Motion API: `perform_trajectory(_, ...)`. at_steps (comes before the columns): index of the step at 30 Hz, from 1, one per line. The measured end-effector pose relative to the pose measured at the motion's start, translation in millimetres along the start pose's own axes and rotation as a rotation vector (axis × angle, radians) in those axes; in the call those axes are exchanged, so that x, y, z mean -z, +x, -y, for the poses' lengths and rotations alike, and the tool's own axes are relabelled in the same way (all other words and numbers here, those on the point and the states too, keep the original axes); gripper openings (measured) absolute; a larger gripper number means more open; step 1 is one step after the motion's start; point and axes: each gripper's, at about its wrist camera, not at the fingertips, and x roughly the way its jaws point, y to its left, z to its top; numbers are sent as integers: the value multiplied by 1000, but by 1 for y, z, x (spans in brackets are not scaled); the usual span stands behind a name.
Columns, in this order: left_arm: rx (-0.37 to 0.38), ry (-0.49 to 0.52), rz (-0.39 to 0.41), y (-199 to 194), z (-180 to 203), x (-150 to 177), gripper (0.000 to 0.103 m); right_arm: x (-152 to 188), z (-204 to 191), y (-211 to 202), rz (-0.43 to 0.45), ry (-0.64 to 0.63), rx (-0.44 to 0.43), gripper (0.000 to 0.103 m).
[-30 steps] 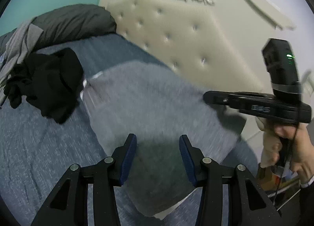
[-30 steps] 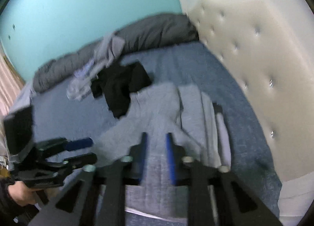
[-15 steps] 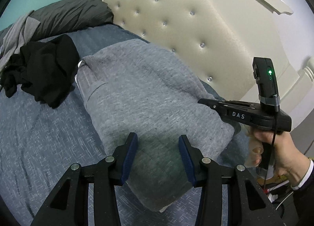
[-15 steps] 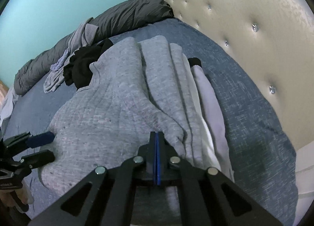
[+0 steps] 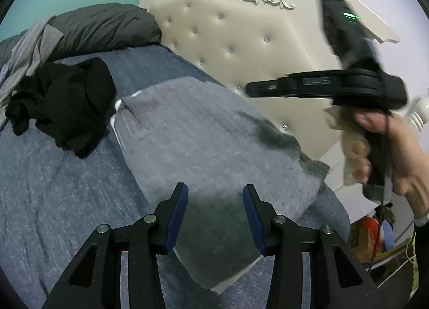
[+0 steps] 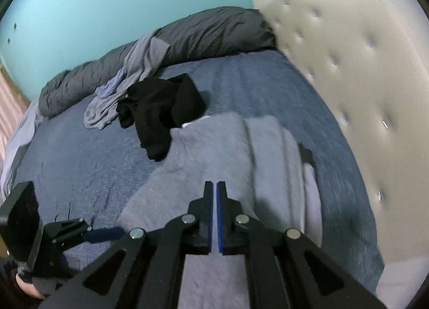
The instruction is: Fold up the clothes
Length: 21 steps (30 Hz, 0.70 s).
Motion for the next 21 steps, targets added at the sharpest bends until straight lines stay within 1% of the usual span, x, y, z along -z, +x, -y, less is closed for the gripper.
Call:
perform_trajectory(3, 8, -15, -15, 4, -9, 2, 47, -17, -1, 32, -65, 6, -2, 2)
perform_trajectory(5, 13, -14, -23, 8, -13, 6, 47, -20, 4, 49, -103, 36, -15, 2)
perform_trajectory(6, 13, -12, -25, 10, -14, 8, 47, -19, 7, 60, -130, 45, -1, 2)
perform_trajectory(9, 31, -5, -20, 13, -17, 13, 47, -10, 25, 88, -212, 67, 128, 0)
perform_trajectory(12, 38, 25, -16, 16, -13, 15, 47, 1, 53, 92, -182, 160, 124, 0)
perform_trajectory(14, 30, 37, -14, 17, -10, 15, 47, 9, 65, 95, -195, 188, 132, 0)
perform_trajectory(16, 20, 48, -19, 16, -7, 12, 47, 10, 71, 93, -180, 212, 148, 0)
perform_trajectory(18, 14, 55, -20, 13, -8, 10, 47, 8, 71, 86, -162, 217, 145, 0)
perform_trajectory(21, 7, 52, -15, 8, -11, 9, 47, 6, 75, 66, -112, 244, 165, 0)
